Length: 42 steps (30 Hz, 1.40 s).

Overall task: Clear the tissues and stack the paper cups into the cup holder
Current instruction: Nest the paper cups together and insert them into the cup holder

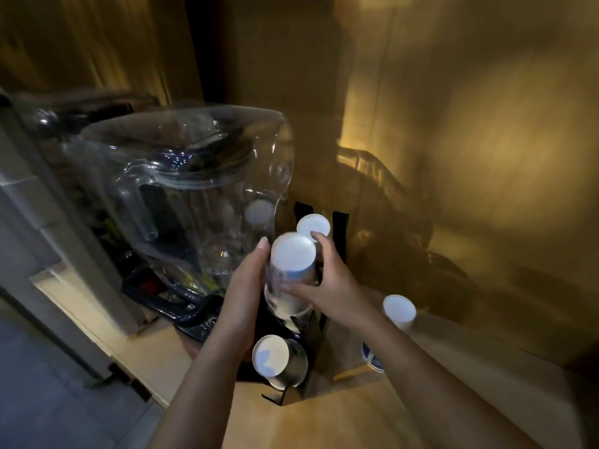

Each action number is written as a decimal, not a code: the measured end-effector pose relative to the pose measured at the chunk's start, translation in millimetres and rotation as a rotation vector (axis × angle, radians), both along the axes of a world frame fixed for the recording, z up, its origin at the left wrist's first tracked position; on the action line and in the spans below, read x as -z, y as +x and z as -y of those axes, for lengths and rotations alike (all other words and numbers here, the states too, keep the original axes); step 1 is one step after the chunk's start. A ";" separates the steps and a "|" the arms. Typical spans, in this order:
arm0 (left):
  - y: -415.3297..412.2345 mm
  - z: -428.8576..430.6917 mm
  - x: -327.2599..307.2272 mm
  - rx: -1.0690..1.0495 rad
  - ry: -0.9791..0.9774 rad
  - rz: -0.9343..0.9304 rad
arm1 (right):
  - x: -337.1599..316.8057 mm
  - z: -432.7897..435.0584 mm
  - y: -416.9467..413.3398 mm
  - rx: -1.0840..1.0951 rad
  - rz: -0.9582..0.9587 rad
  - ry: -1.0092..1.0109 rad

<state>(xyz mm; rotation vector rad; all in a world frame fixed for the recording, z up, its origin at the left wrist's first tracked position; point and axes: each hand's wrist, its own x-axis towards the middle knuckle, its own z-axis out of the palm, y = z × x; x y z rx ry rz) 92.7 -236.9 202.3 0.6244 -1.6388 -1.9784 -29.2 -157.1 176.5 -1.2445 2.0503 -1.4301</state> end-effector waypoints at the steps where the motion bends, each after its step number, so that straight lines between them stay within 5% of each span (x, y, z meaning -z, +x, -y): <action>1: -2.5 2.4 6.1 -0.040 -0.048 0.047 | 4.2 2.0 -0.8 -0.008 -0.018 0.026; 5: -6.5 8.8 38.5 -0.157 -0.624 0.403 | 20.6 5.6 2.9 -0.065 -0.216 0.155; 8: -7.7 7.5 54.4 -0.168 -0.885 0.481 | 26.2 4.1 1.0 -0.038 -0.320 0.165; 16: -10.6 6.7 55.3 -0.103 -1.031 0.551 | 27.3 -6.4 -7.9 -0.057 -0.458 0.248; 20: -19.3 -12.5 41.3 -0.190 -1.178 0.440 | 21.2 -26.4 -20.4 -0.031 -0.460 0.197; 27: -69.4 -69.4 47.6 -0.063 -1.057 0.226 | 22.8 -83.3 -63.9 0.208 -0.394 0.249; 35: -111.3 -95.3 126.6 0.105 -0.508 0.368 | 66.5 -123.0 -94.5 0.358 -0.177 0.484; 42: -141.0 -98.9 185.1 0.317 -0.477 0.619 | 102.3 -119.1 -102.7 0.318 -0.021 0.499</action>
